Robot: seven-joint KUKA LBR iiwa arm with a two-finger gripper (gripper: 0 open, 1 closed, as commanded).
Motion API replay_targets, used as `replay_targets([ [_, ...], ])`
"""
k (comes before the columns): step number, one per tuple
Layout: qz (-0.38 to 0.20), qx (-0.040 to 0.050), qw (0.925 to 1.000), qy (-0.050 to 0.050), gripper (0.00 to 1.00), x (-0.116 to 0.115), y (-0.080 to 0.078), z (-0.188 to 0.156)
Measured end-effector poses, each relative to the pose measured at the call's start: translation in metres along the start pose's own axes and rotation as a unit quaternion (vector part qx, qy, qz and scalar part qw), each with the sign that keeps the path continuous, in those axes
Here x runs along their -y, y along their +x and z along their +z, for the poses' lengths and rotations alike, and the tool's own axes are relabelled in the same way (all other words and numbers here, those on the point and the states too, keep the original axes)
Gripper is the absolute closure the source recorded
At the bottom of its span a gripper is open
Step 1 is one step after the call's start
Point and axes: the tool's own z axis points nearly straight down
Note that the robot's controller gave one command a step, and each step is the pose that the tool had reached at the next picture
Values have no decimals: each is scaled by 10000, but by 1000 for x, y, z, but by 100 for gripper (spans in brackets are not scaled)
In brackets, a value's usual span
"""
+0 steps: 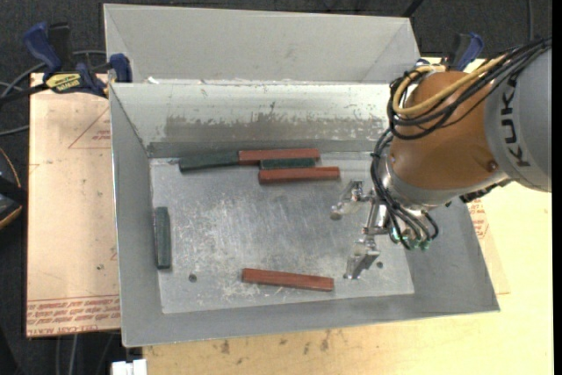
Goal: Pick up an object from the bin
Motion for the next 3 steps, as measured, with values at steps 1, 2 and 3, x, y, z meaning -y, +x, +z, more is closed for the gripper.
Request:
replay_targets([
  [1, -3, 42, 10000, 2, 0, 0, -2, -4],
  [2, -148, 65, 9999, 0, 0, -38, 9, 69],
  [3, 173, 51, 9998, -3, 0, -52, 13, 89],
])
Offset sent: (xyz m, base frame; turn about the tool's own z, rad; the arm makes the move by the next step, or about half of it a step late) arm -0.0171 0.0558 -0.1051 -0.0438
